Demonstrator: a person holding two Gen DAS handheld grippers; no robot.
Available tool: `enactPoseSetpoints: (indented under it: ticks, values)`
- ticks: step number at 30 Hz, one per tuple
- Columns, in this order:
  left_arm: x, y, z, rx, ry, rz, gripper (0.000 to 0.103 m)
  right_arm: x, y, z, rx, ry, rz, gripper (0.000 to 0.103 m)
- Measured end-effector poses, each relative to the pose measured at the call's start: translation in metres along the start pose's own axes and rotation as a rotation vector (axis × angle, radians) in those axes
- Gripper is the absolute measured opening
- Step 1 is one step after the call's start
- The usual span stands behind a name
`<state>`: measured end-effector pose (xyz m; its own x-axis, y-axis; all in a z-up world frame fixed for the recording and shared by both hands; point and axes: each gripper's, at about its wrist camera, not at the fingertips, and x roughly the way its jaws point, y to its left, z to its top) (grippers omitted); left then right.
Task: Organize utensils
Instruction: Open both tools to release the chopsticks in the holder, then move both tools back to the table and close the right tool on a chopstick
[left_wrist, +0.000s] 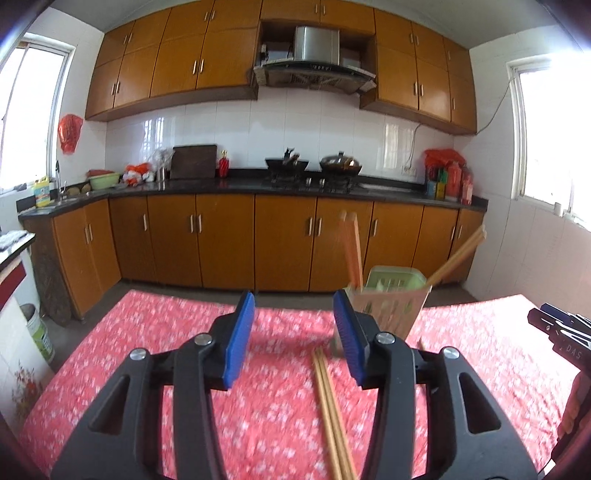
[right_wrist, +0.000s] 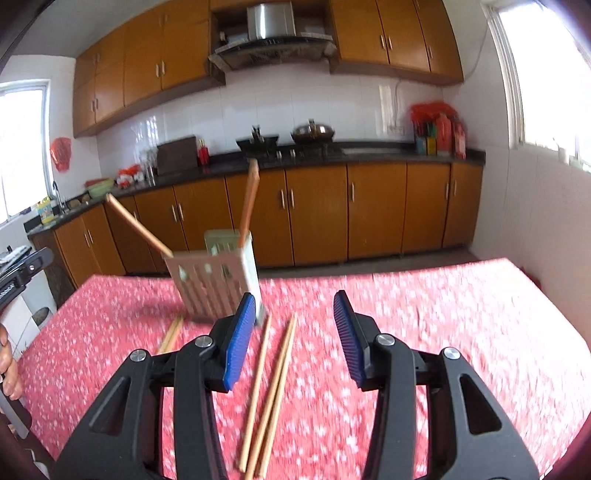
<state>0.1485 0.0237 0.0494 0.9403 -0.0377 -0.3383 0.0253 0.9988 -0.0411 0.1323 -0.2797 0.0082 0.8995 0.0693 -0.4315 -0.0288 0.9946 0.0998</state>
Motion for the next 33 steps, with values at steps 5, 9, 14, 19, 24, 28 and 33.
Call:
enactPoseSetpoints:
  ticks: [5, 9, 14, 19, 24, 28, 33]
  values:
    - [0.012, 0.010, -0.048, 0.017, 0.110, 0.050, 0.045, 0.030, -0.001, -0.043, 0.034, 0.179, -0.001, 0.043]
    - [0.027, 0.015, -0.072, 0.016, 0.193, 0.059, 0.045, 0.059, 0.005, -0.067, 0.062, 0.303, 0.034, 0.026]
    - [0.037, 0.009, -0.086, 0.033, 0.237, 0.049, 0.045, 0.083, 0.018, -0.087, 0.036, 0.386, 0.039, 0.018]
    - [0.045, 0.005, -0.091, 0.034, 0.263, 0.031, 0.045, 0.095, 0.024, -0.098, 0.008, 0.427, 0.031, 0.017]
    - [0.054, 0.001, -0.095, 0.021, 0.297, 0.003, 0.045, 0.102, 0.021, -0.101, -0.011, 0.438, 0.008, 0.008]
    - [0.063, -0.007, -0.102, 0.021, 0.345, -0.048, 0.044, 0.102, 0.004, -0.097, 0.021, 0.425, -0.071, 0.008]
    - [0.074, -0.020, -0.115, 0.043, 0.420, -0.113, 0.026, 0.101, -0.011, -0.098, 0.062, 0.422, -0.079, 0.008]
